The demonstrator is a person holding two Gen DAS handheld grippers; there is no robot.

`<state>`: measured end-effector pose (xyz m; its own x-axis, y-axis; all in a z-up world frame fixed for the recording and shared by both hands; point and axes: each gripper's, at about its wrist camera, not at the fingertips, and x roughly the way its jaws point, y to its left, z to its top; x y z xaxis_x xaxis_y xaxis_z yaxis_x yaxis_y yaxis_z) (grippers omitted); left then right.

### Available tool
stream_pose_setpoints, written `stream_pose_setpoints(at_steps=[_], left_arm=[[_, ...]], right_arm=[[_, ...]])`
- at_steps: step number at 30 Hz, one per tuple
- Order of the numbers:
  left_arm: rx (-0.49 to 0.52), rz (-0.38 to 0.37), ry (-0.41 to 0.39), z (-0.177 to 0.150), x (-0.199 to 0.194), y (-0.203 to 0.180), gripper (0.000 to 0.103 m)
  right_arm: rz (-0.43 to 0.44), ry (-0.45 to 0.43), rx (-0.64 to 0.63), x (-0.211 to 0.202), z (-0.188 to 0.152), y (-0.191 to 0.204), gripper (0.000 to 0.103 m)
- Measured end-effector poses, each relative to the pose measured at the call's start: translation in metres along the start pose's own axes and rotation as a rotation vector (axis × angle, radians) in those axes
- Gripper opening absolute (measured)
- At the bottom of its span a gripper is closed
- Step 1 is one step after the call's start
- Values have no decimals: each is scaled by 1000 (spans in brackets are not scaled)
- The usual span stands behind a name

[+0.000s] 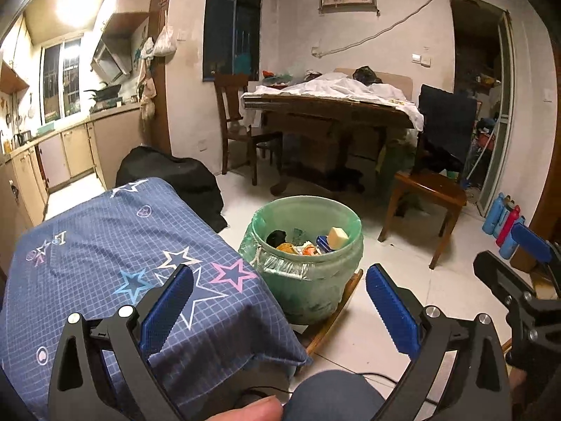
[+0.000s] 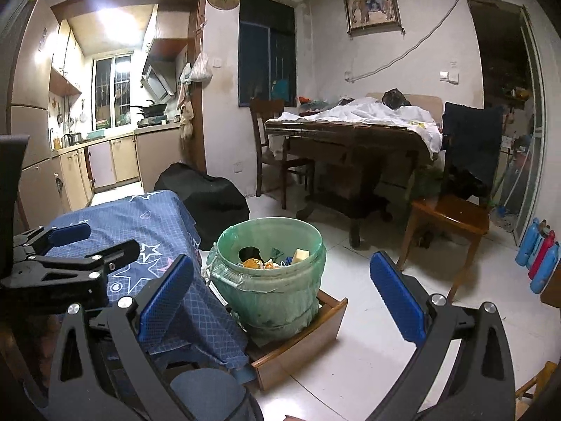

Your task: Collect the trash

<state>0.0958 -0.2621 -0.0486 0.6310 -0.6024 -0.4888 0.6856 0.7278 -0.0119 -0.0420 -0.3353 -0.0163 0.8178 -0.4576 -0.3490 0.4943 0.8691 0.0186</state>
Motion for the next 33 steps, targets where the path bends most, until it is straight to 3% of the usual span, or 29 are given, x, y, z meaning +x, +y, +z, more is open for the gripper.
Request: stream_pose_setpoints(at_steps=[8,15,26,33], left_arm=[[-3,0,-11,-13,-28,-5,98],[2,4,-1,-16,-28,-8,98],[-8,13,-10,-20,-29,-3,98],[-47,12,-59,-27,-43,6,98]], right_arm=[[0,-22,-11,-14,-5,5,97],[-7,-32,-8,-20,-9,8,97],[-45,-113,-3,-38,-11,14,97],[-69,-163,-7,-47,-11,17,97]])
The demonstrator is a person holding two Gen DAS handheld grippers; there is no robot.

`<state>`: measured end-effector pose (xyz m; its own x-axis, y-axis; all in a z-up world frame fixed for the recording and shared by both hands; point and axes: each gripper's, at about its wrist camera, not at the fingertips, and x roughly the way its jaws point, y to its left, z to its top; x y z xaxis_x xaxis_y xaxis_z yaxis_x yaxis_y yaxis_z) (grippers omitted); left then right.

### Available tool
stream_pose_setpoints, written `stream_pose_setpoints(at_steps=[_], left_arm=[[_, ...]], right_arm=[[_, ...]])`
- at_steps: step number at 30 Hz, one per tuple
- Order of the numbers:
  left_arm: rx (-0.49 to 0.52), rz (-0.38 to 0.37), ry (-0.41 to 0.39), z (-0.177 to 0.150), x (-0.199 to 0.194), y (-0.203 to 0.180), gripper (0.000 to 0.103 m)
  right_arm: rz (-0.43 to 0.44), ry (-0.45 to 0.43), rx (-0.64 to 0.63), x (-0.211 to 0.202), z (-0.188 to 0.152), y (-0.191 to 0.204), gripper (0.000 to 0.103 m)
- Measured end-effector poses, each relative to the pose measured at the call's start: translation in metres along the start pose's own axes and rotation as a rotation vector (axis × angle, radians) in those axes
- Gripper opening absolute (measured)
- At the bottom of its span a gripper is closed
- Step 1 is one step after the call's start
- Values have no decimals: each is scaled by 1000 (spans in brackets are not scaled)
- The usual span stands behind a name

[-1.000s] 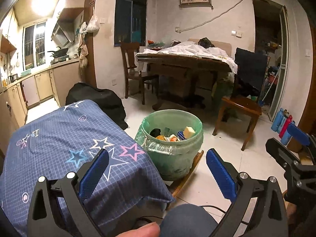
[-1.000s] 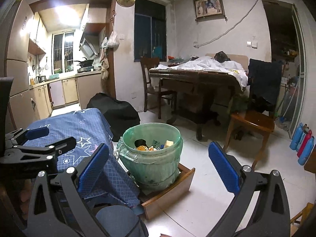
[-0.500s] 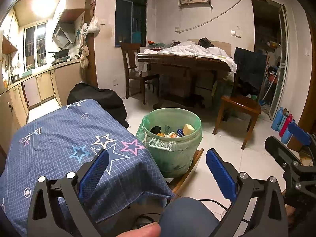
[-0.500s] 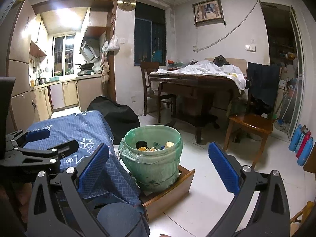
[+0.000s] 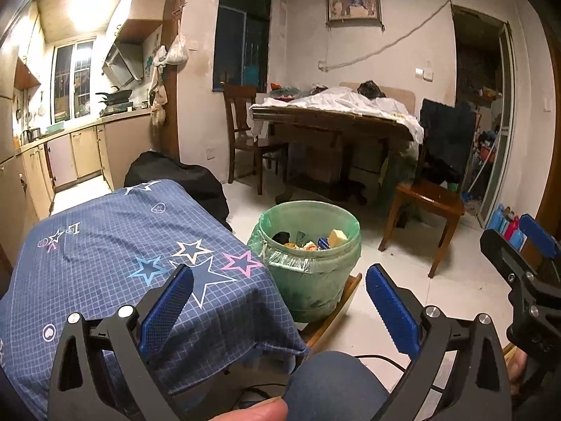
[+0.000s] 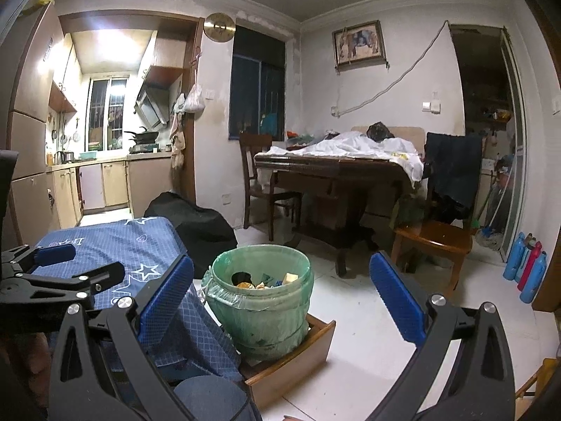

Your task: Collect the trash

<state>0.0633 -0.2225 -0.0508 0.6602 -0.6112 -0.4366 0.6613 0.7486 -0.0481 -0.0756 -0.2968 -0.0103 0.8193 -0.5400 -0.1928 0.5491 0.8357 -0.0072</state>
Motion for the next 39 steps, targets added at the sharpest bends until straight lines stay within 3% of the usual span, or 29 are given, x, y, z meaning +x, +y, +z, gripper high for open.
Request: stream_pose_setpoints(at_steps=[9,27,39], left_arm=[[-13,-5,-38,-4,-14,1,98],[20,-2,-63,-8,-21,-8,98],[29,-38,-46,-12,-12,-5,98]], right_arm=[[-19,-47,6,-9,4,-1,97],[-1,-16,13,-8,-1,-3,97],[-12,-10,24,-4,-3,-6,97]])
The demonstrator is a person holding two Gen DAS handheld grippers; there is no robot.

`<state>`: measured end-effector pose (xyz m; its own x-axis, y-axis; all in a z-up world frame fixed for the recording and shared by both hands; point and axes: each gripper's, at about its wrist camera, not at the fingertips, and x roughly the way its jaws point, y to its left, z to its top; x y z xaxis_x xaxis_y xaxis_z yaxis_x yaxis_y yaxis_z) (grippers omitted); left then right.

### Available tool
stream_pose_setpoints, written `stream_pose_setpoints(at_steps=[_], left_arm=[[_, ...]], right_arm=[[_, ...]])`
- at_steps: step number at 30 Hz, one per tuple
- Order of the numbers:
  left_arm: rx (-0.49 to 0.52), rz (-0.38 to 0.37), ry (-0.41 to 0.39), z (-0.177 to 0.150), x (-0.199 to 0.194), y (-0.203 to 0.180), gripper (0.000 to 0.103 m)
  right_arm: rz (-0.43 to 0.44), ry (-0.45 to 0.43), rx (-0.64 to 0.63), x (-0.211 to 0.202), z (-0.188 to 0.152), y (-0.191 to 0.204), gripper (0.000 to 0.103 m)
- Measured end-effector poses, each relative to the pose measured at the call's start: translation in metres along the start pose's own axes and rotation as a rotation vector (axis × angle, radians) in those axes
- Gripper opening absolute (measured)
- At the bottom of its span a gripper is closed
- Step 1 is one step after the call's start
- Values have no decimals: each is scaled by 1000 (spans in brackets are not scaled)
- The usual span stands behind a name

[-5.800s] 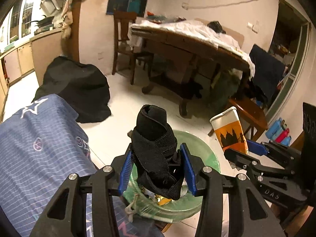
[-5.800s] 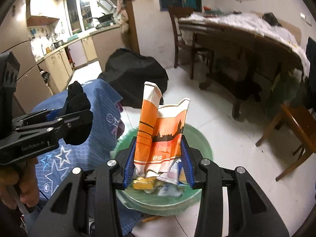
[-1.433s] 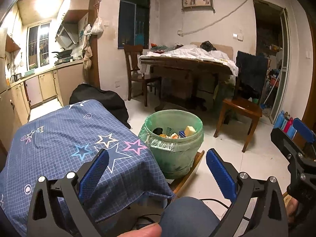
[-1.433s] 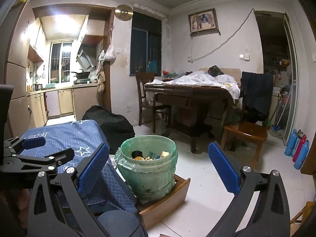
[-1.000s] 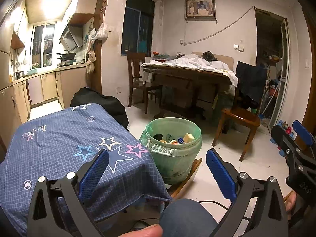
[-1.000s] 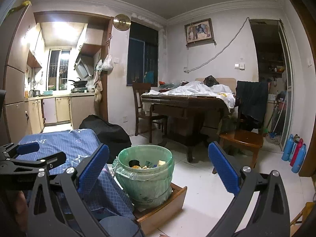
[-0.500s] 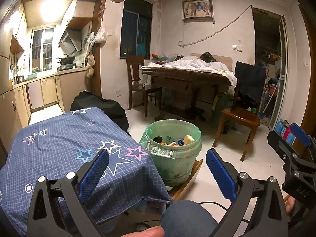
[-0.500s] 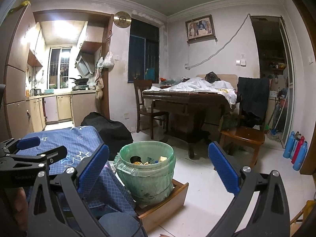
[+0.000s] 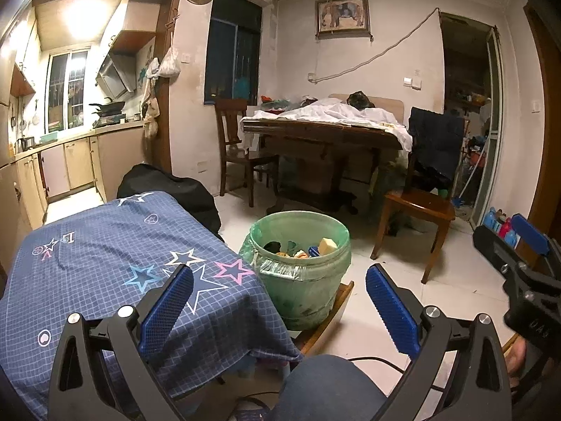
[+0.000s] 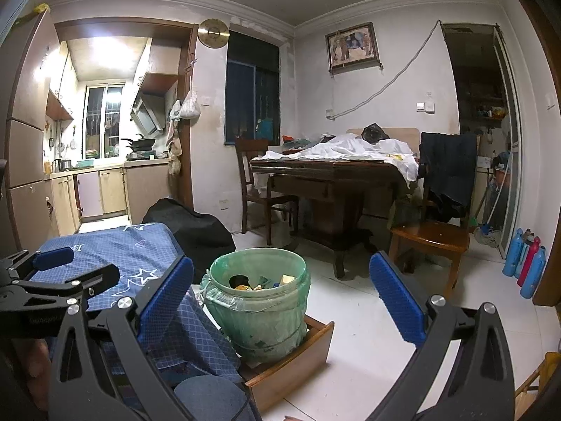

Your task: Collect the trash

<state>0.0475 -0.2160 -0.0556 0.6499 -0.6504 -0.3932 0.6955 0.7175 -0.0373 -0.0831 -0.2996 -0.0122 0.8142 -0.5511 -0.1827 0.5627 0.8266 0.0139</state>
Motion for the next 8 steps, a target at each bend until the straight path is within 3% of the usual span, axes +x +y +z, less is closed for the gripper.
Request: stream_pose_setpoints(at_steps=[8], left_arm=[[13,18,30,-5,8,0,98]], right_arm=[[0,7,8,1,-2,0,97]])
